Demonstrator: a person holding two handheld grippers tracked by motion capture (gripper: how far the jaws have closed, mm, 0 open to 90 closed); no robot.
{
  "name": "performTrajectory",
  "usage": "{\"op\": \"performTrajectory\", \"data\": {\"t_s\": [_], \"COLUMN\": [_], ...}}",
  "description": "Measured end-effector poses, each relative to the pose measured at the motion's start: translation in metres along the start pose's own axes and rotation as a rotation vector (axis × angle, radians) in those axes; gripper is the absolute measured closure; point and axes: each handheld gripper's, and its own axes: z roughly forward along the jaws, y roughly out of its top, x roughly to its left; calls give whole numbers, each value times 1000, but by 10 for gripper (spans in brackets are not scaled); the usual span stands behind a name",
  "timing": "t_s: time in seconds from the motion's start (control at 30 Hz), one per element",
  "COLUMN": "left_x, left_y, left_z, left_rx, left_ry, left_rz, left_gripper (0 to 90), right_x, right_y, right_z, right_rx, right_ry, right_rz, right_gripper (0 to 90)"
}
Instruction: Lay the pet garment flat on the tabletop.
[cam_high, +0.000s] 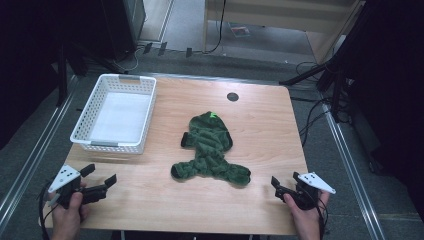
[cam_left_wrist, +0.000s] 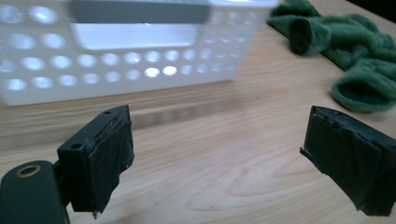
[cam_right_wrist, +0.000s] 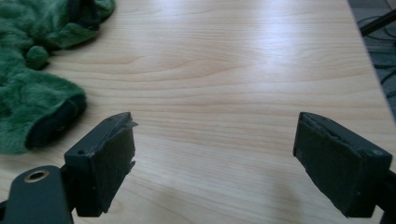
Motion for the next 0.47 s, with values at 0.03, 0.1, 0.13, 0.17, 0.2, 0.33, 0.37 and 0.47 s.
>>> {"op": "performTrajectory", "data": {"t_s": [0.03,0.1,0.13,0.17,0.2,0.33,0.37,0.47], "left_x": [5,12,15,18,20,23,22,18], "left_y": [0,0,0,0,0,0,0,0], "left_z": [-1,-2,-2,-2,-2,2,3,4], "left_rx": [-4,-1,4,2,2,18,19,19], "left_ry": [19,65,81,99,111,118,114,116], "left_rz": [-1,2,2,-5,-18,-42,-34,-5], "left_gripper": [84,82,82,82,82,82,82,82], "right_x": [-3,-8,-9,-10,-10,-7,-6,-4], "right_y": [-1,-1,-1,-1,-2,-2,-1,-1], "right_z": [-1,-3,-3,-2,-1,2,3,3], "right_rx": [-1,-11,-11,-11,-8,6,5,4], "right_ry": [-4,-8,-8,-7,-8,-29,-31,-42], "right_rz": [12,29,46,55,61,39,32,15], "right_gripper": [129,129,129,129,129,130,130,130]}}
